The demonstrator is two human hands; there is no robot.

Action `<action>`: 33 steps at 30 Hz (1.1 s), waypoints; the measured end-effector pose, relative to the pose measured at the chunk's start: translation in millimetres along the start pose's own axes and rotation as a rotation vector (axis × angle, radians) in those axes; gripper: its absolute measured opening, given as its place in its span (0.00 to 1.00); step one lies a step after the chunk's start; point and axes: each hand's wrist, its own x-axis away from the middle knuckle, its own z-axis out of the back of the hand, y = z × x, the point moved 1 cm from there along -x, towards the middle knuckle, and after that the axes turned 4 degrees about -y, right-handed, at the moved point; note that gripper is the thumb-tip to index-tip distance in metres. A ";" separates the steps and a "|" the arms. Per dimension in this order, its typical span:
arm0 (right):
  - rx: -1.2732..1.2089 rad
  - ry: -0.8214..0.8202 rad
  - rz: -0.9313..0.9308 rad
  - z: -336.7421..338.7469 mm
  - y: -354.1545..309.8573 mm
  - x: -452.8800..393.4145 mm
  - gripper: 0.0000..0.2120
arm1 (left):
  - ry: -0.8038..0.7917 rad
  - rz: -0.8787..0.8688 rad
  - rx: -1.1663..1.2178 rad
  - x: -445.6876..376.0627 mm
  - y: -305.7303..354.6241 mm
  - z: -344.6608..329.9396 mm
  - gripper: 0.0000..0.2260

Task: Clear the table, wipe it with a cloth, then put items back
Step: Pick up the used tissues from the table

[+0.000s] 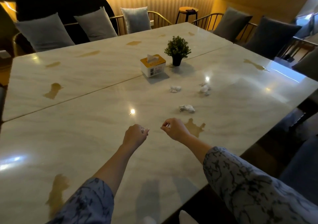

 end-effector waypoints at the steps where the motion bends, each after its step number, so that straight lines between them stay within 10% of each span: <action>1: 0.002 -0.014 -0.005 17.0 19.2 -7.9 0.08 | 0.009 0.007 0.008 -9.8 17.1 -12.2 0.16; 11: 0.030 -0.012 0.081 119.2 99.3 -55.2 0.10 | 0.121 0.072 0.110 -56.9 120.8 -65.3 0.15; 33: 0.486 -0.297 0.018 110.8 165.9 -169.4 0.22 | 0.078 0.291 0.192 -154.0 108.6 -91.7 0.12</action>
